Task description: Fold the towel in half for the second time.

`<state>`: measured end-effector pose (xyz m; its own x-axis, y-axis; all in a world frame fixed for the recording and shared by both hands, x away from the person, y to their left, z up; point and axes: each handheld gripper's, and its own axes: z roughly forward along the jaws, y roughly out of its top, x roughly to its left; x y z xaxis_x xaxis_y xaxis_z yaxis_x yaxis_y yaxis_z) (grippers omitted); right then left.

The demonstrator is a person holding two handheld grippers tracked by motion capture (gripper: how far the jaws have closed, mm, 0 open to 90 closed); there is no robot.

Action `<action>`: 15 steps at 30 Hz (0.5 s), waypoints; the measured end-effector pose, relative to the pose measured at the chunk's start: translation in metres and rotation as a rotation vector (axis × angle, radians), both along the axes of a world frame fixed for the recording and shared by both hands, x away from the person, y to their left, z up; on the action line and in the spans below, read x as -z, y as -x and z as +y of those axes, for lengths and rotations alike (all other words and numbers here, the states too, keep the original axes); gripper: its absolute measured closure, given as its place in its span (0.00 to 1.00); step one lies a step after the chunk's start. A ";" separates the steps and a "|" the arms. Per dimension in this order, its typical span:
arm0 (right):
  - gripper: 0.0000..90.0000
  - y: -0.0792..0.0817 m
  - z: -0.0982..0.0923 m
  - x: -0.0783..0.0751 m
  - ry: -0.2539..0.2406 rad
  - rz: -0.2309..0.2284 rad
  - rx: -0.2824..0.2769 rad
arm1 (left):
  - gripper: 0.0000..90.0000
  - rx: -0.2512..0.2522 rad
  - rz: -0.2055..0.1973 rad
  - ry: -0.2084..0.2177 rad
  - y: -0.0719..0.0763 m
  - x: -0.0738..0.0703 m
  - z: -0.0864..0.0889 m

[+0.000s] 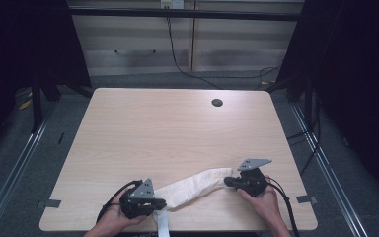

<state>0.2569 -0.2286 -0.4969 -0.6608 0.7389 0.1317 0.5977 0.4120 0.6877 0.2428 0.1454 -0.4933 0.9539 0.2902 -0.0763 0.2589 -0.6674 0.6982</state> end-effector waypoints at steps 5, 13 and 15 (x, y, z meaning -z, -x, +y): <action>0.98 -0.003 -0.002 0.000 0.004 -0.005 0.020 | 0.94 -0.045 -0.047 -0.022 -0.016 0.000 0.005; 0.98 -0.025 0.015 0.003 -0.028 -0.001 0.051 | 0.94 -0.174 -0.063 -0.015 -0.058 0.004 0.026; 0.98 -0.029 0.018 0.003 -0.028 -0.009 0.040 | 0.94 -0.206 -0.053 0.005 -0.068 0.005 0.032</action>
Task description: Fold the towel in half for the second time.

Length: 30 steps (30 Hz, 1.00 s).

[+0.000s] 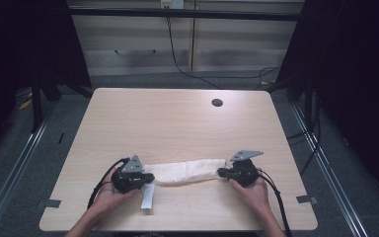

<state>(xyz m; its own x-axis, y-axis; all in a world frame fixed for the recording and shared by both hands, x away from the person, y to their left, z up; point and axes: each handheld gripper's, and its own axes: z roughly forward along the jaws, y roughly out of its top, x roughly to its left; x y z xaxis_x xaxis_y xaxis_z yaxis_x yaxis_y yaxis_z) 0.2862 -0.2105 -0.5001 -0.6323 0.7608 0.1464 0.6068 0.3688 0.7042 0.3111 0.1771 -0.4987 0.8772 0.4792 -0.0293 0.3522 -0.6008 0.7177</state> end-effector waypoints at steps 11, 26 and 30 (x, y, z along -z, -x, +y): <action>0.97 0.004 -0.001 0.001 0.018 -0.042 -0.016 | 0.94 -0.029 -0.005 0.031 -0.002 0.003 0.003; 0.74 0.020 -0.011 -0.015 -0.061 -0.049 -0.040 | 0.64 -0.100 0.032 0.198 0.015 -0.016 0.029; 0.69 0.024 -0.016 -0.023 -0.111 -0.066 -0.026 | 0.54 -0.132 0.052 0.245 0.019 -0.023 0.037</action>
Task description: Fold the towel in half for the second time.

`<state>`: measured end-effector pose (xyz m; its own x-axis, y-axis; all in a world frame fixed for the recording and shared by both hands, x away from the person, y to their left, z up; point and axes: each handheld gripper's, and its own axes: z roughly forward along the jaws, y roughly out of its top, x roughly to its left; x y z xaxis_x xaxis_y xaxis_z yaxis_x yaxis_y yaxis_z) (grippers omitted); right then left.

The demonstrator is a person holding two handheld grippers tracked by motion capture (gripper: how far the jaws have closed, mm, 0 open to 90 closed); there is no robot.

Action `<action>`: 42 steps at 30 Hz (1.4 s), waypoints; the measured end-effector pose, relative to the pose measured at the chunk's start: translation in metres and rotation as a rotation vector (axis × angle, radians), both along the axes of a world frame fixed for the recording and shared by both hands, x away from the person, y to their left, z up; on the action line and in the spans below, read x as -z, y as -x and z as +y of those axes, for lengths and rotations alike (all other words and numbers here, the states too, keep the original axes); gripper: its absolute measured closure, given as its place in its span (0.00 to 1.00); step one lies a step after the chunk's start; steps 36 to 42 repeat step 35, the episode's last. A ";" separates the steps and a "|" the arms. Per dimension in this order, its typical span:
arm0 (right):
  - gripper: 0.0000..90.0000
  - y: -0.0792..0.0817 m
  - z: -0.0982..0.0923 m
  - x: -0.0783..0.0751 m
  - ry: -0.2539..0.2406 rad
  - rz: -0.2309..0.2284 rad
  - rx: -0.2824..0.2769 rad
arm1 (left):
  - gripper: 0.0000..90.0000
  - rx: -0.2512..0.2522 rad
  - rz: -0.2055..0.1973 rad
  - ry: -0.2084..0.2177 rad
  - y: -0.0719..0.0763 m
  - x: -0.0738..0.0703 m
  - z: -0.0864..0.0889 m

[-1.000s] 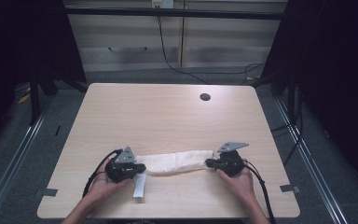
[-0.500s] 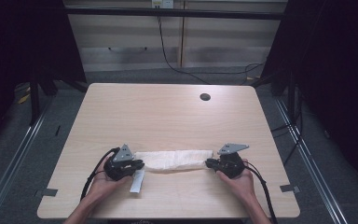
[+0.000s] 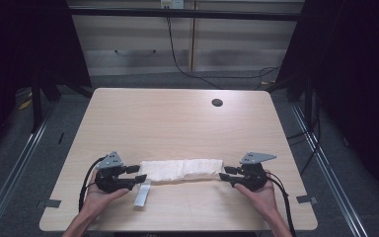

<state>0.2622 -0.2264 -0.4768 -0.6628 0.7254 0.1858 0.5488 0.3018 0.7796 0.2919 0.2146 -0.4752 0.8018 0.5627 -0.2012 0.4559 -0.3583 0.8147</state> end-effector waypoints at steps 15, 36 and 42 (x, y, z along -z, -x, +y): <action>0.57 0.026 -0.051 -0.017 -0.042 -0.020 0.151 | 0.36 -0.168 0.033 -0.040 0.010 -0.001 0.041; 0.36 0.042 -0.089 0.014 -0.002 -0.003 0.330 | 0.19 -0.309 0.103 -0.006 0.015 0.020 0.080; 0.36 0.042 -0.089 0.014 -0.002 -0.003 0.330 | 0.19 -0.309 0.103 -0.006 0.015 0.020 0.080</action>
